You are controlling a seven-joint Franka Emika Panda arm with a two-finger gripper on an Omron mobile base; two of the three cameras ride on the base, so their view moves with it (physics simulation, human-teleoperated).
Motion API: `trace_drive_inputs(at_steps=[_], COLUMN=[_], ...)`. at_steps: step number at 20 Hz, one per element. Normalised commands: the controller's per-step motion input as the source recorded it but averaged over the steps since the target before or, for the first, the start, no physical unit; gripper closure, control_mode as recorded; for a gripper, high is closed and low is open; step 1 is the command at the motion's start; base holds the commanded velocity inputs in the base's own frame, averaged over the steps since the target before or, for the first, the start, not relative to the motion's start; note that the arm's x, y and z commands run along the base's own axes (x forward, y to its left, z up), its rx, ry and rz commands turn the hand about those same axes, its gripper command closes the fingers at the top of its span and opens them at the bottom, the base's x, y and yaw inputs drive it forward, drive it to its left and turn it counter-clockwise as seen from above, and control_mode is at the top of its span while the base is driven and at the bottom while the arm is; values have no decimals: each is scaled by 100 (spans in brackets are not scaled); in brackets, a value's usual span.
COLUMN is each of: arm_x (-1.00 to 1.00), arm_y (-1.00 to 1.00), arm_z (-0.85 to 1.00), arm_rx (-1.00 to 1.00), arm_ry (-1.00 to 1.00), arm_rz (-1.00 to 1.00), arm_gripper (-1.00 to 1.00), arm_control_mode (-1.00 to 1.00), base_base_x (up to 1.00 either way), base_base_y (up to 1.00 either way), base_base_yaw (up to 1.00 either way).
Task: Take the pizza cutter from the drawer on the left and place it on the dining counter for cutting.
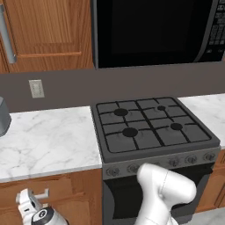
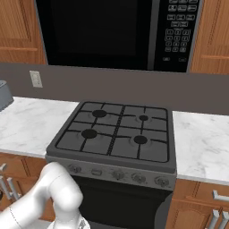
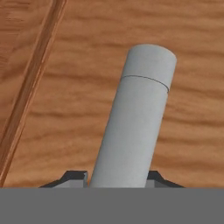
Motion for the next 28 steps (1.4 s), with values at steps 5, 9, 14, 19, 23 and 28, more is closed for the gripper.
trace_drive_inputs(at_steps=[5, 9, 14, 19, 23, 28], arm_x=[-100, -100, -96, -90, -94, -87], arm_y=[-5, 0, 0, 0, 0, 0], arm_z=[-23, -20, -10, -7, -7, -15], arm_rx=[1, 1, 1, 0, 0, 0], arm_ry=[0, 0, 0, 0, 0, 0], arm_rz=[-4, -6, -6, -5, -5, -1], arm_gripper=[100, 100, 100, 100, 100, 100], arm_control_mode=[-100, -100, -100, -100, -100, -100], base_base_x=[0, 0, 0, 0, 0, 0], base_base_y=[0, 0, 0, 0, 0, 0], base_base_yaw=[0, 0, 0, 0, 0, 0])
